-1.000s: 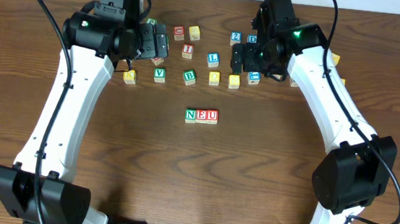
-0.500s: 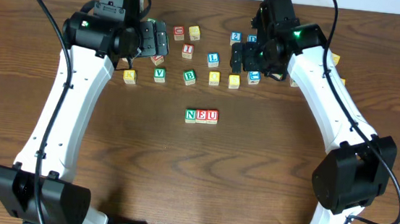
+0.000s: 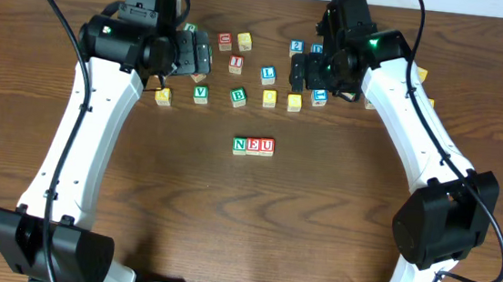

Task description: Spell out NEURIPS

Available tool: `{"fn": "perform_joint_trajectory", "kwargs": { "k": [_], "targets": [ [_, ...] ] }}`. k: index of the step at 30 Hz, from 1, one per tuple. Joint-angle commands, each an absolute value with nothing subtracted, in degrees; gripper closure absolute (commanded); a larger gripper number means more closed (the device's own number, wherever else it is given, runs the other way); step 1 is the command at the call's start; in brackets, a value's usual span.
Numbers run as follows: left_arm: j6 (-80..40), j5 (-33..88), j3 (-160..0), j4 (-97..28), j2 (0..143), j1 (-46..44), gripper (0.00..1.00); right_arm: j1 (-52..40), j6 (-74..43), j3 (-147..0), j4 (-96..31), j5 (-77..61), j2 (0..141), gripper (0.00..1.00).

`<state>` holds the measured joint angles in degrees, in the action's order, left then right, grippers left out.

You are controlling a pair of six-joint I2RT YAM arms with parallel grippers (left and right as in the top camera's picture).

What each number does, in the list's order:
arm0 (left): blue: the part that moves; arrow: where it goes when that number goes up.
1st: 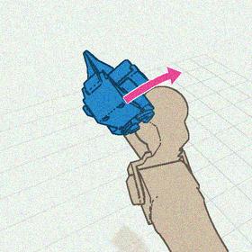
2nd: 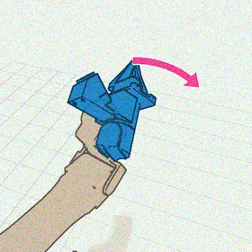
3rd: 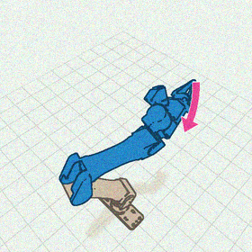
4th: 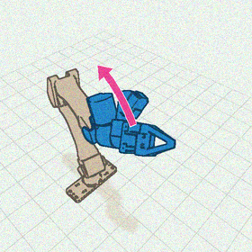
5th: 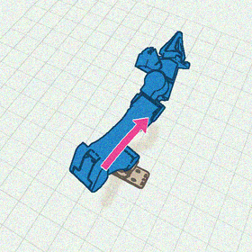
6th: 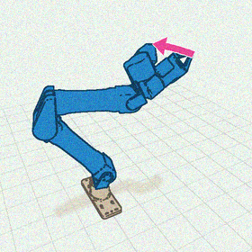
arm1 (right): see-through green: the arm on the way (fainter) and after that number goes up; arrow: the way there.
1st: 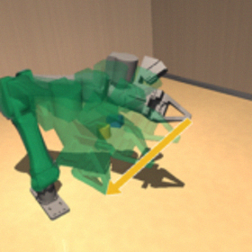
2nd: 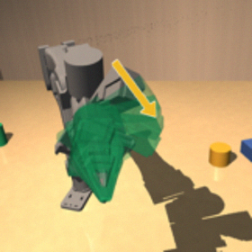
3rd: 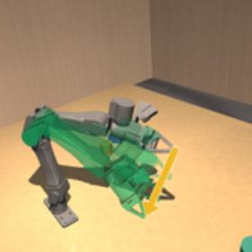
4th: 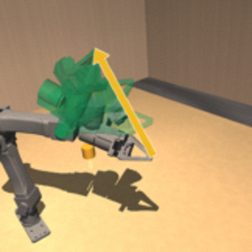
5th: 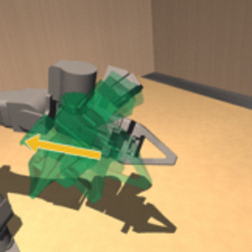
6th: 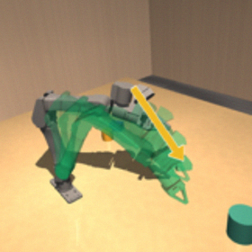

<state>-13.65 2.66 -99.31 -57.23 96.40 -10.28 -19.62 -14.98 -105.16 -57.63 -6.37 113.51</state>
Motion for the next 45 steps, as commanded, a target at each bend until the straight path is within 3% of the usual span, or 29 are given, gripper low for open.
{"fn": "perform_joint_trajectory", "kwargs": {
  "k": [1, 45],
  "targets": [
    [-12.45, 2.35, -101.41, -58.00, 96.99, -10.09, 0.02, -19.11, -14.70, -106.17, -57.21, -5.89, 113.49, 0.01],
    [-12.49, 2.35, -100.51, -59.29, 97.10, -10.09, 0.02, -18.46, -14.70, -106.17, -58.02, -5.91, 113.49, 0.01]
  ]
}}
